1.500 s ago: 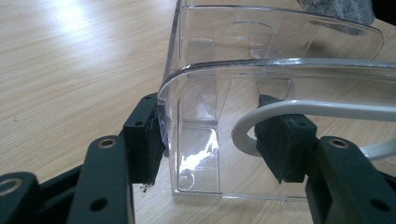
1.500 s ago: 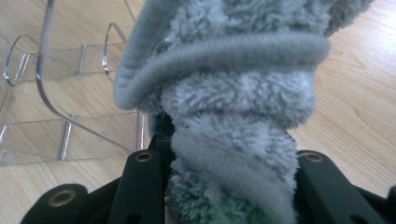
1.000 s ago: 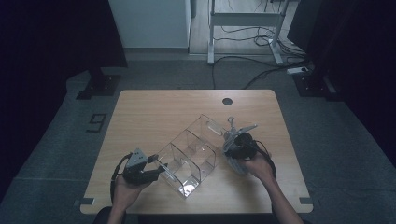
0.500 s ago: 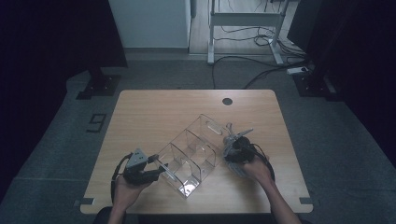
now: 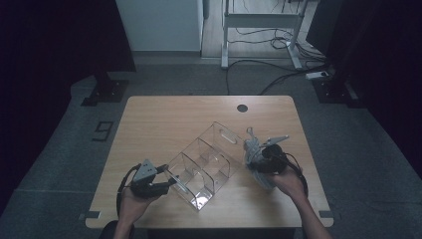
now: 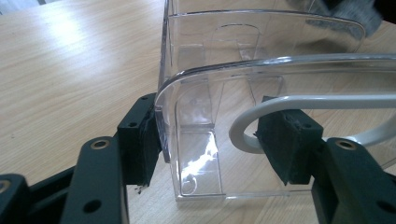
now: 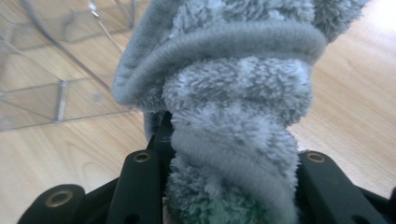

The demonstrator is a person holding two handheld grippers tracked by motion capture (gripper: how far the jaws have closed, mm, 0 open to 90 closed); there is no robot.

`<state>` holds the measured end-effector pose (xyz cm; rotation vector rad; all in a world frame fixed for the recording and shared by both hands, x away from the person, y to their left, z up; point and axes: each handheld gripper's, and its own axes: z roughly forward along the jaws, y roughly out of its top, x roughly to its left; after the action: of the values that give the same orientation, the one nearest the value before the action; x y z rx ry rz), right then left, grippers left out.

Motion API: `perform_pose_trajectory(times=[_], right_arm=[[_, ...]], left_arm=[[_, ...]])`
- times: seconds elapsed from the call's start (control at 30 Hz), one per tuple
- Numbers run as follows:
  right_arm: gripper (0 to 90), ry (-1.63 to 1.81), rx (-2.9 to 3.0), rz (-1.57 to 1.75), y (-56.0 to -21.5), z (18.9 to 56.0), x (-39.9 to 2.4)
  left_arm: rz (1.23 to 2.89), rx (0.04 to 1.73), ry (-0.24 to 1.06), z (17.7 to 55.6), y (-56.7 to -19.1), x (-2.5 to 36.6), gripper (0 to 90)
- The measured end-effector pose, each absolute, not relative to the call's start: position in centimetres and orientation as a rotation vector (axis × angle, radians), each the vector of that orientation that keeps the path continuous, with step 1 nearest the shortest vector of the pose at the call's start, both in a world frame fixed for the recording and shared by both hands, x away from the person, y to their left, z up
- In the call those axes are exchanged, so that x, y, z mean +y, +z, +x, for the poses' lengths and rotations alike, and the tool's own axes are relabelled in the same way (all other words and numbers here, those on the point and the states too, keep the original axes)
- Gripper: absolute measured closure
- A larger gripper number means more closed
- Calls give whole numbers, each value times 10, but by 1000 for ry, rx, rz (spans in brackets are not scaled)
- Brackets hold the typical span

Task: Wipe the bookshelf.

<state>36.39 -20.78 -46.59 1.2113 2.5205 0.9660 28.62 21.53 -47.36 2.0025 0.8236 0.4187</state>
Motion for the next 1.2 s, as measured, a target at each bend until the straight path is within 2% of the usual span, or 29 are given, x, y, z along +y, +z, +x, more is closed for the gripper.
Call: perform_pose_trajectory(times=[0.1, 0.53, 0.77, 1.2], right_arm=[[584, 981, 2511, 1194, -449, 358, -211], [583, 1037, 2511, 1139, -406, 350, -202], [583, 1059, 2542, 1064, -386, 354, -179], [582, 1061, 2589, 977, -370, 376, -131]], left_arm=[[1997, 829, 408, 286, -473, 217, 440], [1995, 841, 408, 286, -473, 216, 442], [1991, 847, 404, 286, -474, 216, 442], [1990, 849, 403, 286, -474, 216, 442]])
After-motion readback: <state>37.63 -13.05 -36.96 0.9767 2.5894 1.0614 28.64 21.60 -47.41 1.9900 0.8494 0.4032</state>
